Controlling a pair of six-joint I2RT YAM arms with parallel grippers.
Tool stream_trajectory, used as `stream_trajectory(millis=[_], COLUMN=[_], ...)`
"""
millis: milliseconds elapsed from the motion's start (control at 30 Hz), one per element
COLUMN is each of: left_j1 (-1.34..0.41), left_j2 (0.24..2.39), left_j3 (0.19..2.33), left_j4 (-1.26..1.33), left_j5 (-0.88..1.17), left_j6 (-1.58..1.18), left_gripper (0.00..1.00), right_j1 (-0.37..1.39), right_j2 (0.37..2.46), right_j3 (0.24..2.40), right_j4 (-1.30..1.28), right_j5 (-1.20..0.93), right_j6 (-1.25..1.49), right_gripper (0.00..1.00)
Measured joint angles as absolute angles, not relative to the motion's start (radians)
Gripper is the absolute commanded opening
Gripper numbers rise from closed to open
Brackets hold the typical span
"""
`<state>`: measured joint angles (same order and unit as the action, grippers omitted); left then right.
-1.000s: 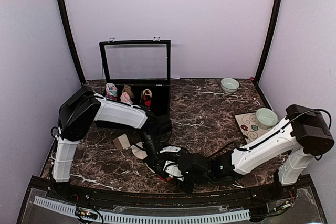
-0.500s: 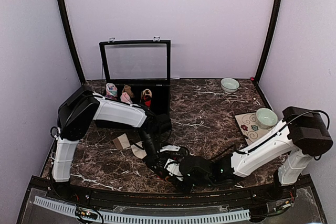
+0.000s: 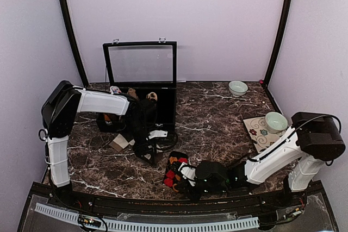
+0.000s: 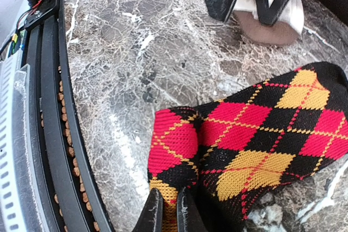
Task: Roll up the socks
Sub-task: Roll the sock at the center of the board.
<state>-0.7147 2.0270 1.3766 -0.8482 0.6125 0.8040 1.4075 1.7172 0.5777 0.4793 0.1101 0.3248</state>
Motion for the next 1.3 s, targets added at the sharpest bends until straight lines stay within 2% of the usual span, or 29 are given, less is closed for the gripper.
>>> stream_trajectory(millis=[233, 533, 567, 633, 700, 867, 1000, 1233, 1300], left_j1=[-0.718, -0.688, -0.684, -0.676, -0.674, -0.697, -0.791, -0.961, -0.991], left_j2=[2.013, 1.871, 1.841, 1.780, 1.703, 1.546, 1.541, 1.563, 1.576], left_j3=[1.343, 1.167, 1.145, 1.119, 1.105, 1.069, 1.002, 0.933, 0.934], left_j4=[-0.772, -0.635, -0.635, -0.634, -0.624, -0.596, -0.570, -0.479, -0.434], left_j5=[0.581, 0.522, 0.521, 0.523, 0.545, 0.630, 0.629, 0.572, 0.552], left_j6=[0.772, 0.728, 0.724, 0.717, 0.710, 0.714, 0.733, 0.744, 0.746], left_gripper=[0.56, 0.66, 0.68, 0.97, 0.99, 0.95, 0.89, 0.67, 0.64], right_j1=[1.364, 1.279, 1.266, 1.246, 1.230, 1.189, 1.150, 1.094, 1.085], right_j2=[1.715, 1.719, 1.724, 1.734, 1.745, 1.762, 1.771, 1.811, 1.830], right_j3=[0.570, 0.564, 0.565, 0.569, 0.580, 0.592, 0.595, 0.645, 0.670], right_j4=[0.487, 0.497, 0.501, 0.506, 0.506, 0.506, 0.505, 0.451, 0.432], right_j5=[0.034, -0.113, -0.136, -0.176, -0.207, -0.289, -0.363, -0.495, -0.529], right_j6=[0.344, 0.362, 0.366, 0.375, 0.381, 0.419, 0.466, 0.536, 0.555], right_gripper=[0.00, 0.00, 0.00, 0.00, 0.00, 0.00, 0.00, 0.00, 0.00])
